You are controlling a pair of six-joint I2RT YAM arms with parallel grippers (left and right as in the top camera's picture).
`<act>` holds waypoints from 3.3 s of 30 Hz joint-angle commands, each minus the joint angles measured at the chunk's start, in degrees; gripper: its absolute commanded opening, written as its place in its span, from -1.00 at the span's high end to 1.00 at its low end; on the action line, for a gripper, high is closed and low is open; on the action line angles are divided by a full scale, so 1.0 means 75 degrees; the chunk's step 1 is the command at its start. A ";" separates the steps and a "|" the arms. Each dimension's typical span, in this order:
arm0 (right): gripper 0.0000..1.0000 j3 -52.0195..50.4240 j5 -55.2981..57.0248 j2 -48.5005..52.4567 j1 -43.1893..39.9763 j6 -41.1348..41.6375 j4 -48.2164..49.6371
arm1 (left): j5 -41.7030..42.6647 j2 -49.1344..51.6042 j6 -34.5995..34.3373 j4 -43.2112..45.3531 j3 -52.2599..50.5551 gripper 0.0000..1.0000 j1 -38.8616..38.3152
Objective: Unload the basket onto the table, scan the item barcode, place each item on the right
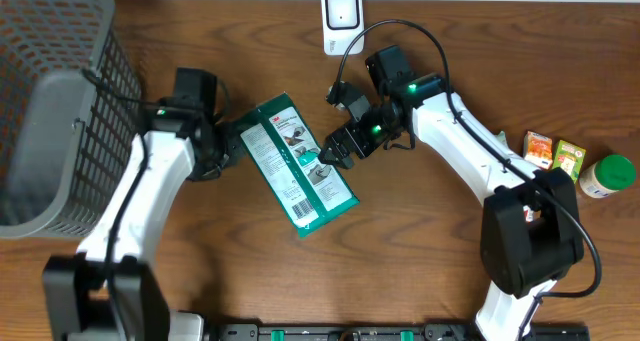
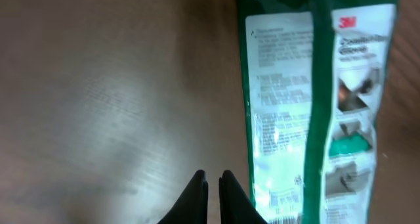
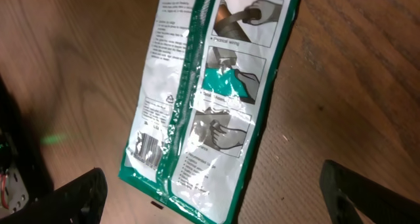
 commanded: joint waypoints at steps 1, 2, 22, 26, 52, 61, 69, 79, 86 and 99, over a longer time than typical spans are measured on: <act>-0.94 -0.0061 -0.0102 0.0490 -0.0082 -0.0093 0.0000 | 0.0160 0.0699 -0.0006 0.0306 -0.0026 0.83 -0.0003; -0.94 -0.0061 -0.0181 0.0568 -0.0111 -0.0090 0.0000 | 0.0184 0.0851 -0.0003 0.0393 -0.0026 0.83 -0.0003; -0.38 -0.0067 -0.2585 0.2113 -0.0256 0.0458 0.0589 | 0.0297 0.3305 -0.0006 0.1690 -0.0029 0.83 -0.0804; -0.26 -0.0067 -0.3258 0.2495 -0.0143 0.0533 0.0560 | 0.0300 0.3360 -0.0009 0.1684 -0.0029 0.82 -0.0804; 0.55 -0.0064 -0.4482 0.3139 0.0635 0.1792 0.2798 | 0.0297 0.3299 -0.0006 0.1714 -0.0017 0.85 -0.0793; 0.98 -0.0064 -0.3990 0.2824 0.0641 0.1623 0.2751 | -0.0166 0.1807 0.0023 0.1696 0.0015 0.85 -0.0440; 0.98 -0.0064 -0.1110 0.0676 0.0664 0.0813 0.1338 | -0.0306 -0.0213 0.0029 0.1320 0.0015 0.68 0.0335; 0.98 -0.0035 0.0216 -0.2087 0.0641 0.1078 0.0545 | -0.0303 -0.1920 0.1090 0.0755 0.0015 -0.38 0.0545; 0.99 0.0595 0.1128 -0.2588 0.0653 0.0758 -0.0338 | 0.0443 -0.2433 0.1227 0.0659 0.0443 -0.69 0.0965; 0.98 0.4826 0.3028 -0.1638 0.0831 0.0755 -0.3025 | 0.1096 -0.2410 0.1396 -0.0335 0.1918 -0.71 0.1920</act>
